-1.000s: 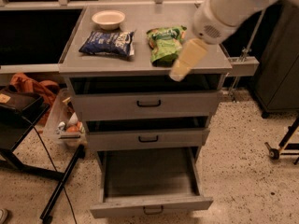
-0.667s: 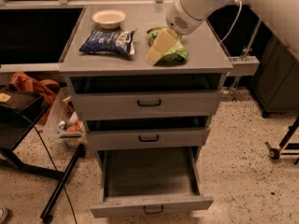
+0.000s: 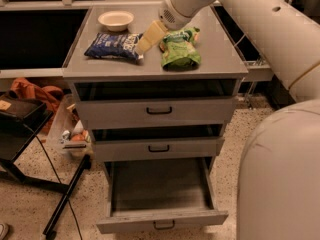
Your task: Place blue chip bag into bottom drawer
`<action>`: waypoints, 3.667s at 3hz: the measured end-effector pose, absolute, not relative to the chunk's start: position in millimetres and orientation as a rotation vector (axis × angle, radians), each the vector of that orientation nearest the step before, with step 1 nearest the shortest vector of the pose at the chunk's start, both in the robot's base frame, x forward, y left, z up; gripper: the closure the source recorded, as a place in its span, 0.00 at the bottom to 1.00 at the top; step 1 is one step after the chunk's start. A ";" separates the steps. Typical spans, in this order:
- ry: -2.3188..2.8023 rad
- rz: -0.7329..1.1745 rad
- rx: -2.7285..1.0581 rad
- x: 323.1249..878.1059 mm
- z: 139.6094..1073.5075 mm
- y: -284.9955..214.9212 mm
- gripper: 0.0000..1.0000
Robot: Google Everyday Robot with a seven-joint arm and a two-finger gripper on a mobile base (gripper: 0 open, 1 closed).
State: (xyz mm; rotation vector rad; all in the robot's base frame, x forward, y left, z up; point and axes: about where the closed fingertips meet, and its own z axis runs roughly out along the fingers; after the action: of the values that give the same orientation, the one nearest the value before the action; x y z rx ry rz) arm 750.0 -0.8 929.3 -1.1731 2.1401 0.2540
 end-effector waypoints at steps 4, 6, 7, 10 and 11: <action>2.080 0.284 -1.013 766.2 907.7 30.6 0.00; 2.057 0.320 -1.013 780.3 887.4 69.3 0.00; 2.043 0.342 -1.017 796.4 879.0 88.2 0.00; 2.100 0.348 -0.900 832.3 848.6 129.6 0.11; 2.118 0.363 -0.887 838.7 842.7 148.2 0.04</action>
Offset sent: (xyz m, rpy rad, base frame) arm 0.0111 0.0099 -0.0110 0.1073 -0.0767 -0.1564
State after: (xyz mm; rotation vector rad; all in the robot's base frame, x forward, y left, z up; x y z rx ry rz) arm 838.7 148.2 842.7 -0.8870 2.1179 0.3635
